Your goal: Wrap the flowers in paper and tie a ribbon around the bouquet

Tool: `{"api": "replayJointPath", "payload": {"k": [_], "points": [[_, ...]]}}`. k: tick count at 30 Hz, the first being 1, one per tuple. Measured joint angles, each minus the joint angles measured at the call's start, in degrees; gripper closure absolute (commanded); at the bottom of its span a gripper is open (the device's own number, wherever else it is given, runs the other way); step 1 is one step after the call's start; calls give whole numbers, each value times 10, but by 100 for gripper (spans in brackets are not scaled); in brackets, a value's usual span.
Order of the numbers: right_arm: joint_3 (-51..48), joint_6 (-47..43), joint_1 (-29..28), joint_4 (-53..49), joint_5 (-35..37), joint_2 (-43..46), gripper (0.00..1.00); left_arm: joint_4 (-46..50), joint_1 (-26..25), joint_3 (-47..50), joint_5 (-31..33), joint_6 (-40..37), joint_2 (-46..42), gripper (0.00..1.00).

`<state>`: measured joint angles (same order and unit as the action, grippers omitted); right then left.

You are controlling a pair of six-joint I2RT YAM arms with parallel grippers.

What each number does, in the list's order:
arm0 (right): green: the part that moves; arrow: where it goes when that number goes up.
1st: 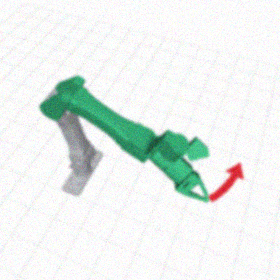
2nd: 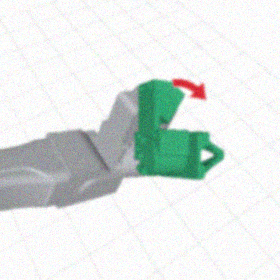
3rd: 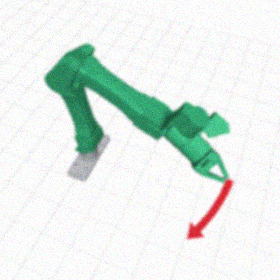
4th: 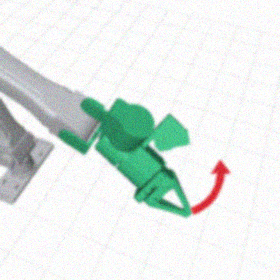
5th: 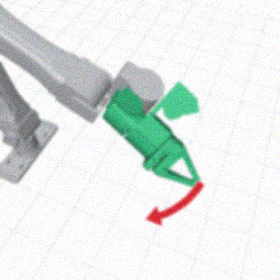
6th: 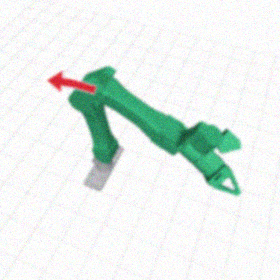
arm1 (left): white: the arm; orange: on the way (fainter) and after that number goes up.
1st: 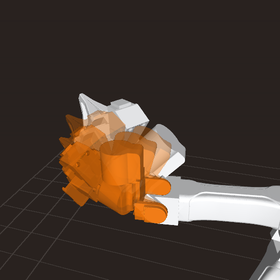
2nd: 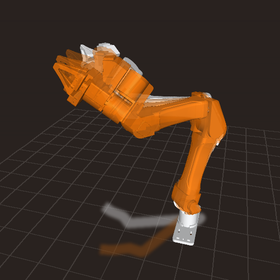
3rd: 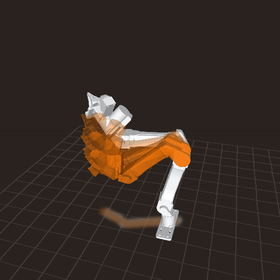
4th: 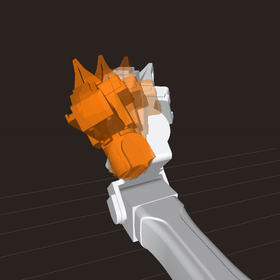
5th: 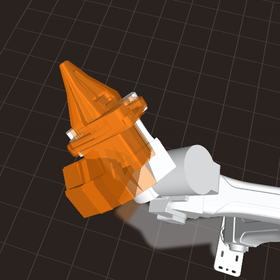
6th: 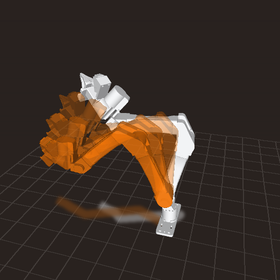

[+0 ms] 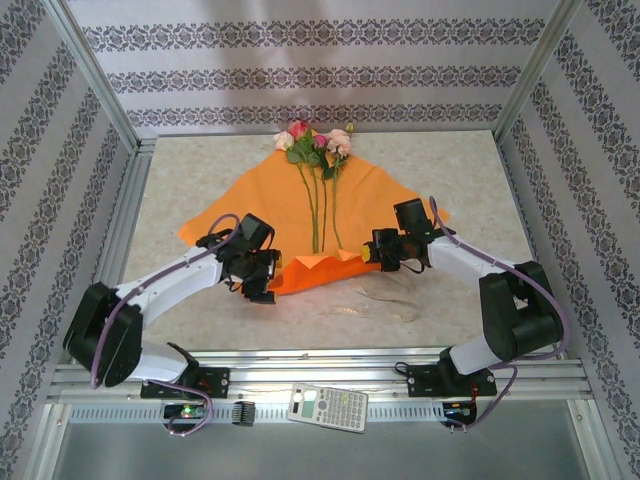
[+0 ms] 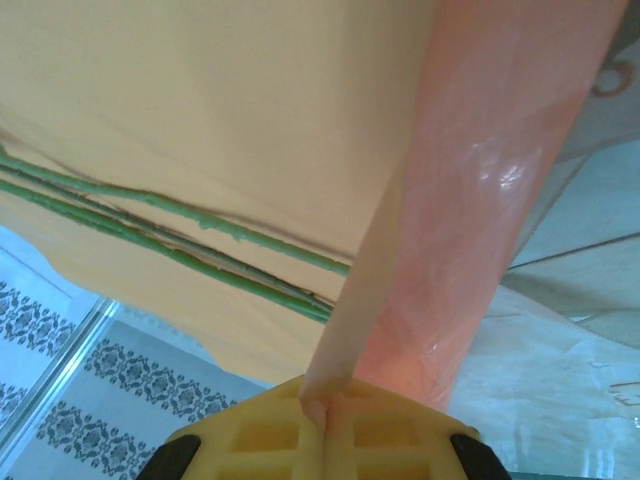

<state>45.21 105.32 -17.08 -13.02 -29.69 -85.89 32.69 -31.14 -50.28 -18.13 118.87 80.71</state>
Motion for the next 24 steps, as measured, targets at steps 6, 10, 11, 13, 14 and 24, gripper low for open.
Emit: {"api": "replayJointPath", "payload": {"k": [6, 10, 11, 13, 14, 24], "points": [[-15, -3, 8, -3, 1, 18, 84, -29, 0, -32, 7, 2, 48, 100], [-9, -54, 23, -22, 7, 24, 52, -35, 3, -39, 8, 3, 54, 100], [-2, -77, 26, -35, 11, 25, 48, -36, 5, -43, 7, 3, 59, 100], [15, -129, 28, -64, 22, 30, 44, -36, 8, -56, 6, 3, 77, 100], [21, -150, 28, -74, 26, 37, 42, -36, 9, -64, 4, 3, 86, 100], [-41, -286, -31, -105, 76, 200, 42, -35, 30, -113, -4, -15, 126, 100]]}}
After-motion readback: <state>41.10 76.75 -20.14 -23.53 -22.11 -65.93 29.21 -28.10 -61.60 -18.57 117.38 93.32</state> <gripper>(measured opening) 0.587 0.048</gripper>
